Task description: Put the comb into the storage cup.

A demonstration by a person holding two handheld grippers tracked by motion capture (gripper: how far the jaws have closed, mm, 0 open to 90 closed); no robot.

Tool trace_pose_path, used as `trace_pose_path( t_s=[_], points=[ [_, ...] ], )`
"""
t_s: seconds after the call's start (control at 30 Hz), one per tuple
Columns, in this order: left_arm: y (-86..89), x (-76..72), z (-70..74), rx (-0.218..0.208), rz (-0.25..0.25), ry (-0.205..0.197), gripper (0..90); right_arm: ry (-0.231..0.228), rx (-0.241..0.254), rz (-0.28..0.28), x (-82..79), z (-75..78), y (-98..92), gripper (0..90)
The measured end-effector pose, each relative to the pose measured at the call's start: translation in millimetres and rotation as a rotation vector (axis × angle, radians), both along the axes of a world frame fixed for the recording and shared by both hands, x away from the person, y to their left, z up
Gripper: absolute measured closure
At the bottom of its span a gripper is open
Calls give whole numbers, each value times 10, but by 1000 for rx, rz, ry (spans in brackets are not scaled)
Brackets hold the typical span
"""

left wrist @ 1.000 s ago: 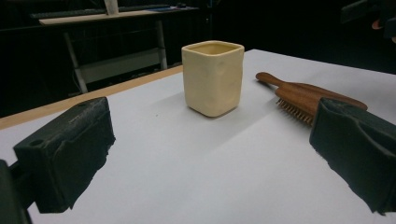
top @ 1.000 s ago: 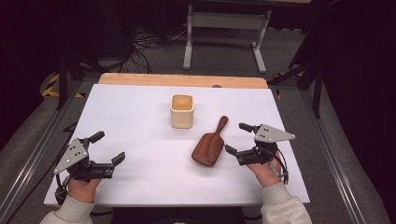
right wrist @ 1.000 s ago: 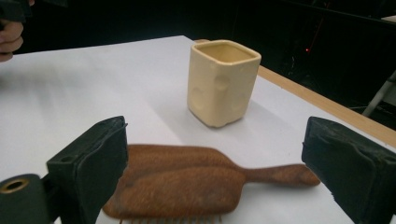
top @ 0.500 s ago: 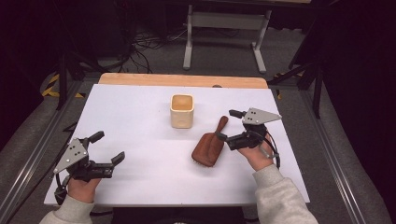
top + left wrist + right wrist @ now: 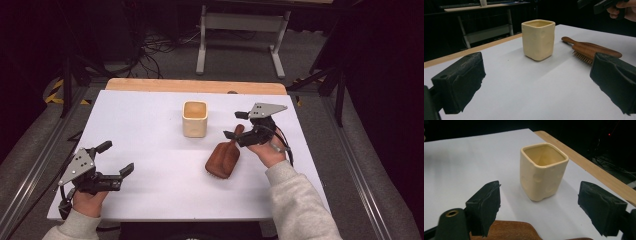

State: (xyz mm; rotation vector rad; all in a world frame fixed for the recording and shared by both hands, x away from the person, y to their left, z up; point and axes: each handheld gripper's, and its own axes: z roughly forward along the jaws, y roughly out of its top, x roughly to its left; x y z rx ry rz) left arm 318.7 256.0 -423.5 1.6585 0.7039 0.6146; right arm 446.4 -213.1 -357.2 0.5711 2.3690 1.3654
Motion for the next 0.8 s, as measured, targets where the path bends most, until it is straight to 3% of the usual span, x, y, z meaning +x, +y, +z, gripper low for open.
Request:
trace_pose_path(
  t_s=[0.23,0.4,0.43,0.53,0.63,0.8],
  points=[
    [6,3,-4,-5,0,-2,6,25,-16,20,181,-26,35,319],
    [9,1,-5,-4,3,-1,7,53,-95,39,271,-23,63,532],
    [9,1,-5,-4,3,-1,7,53,-95,39,271,-23,63,532],
    [13,2,-6,-2,3,-4,7,69,-157,53,336,-7,83,775],
    [14,2,-8,-2,5,-1,7,71,-188,60,370,5,109,897],
    [13,4,-12,0,2,-1,7,99,-240,43,498,-33,145,899]
  ],
)
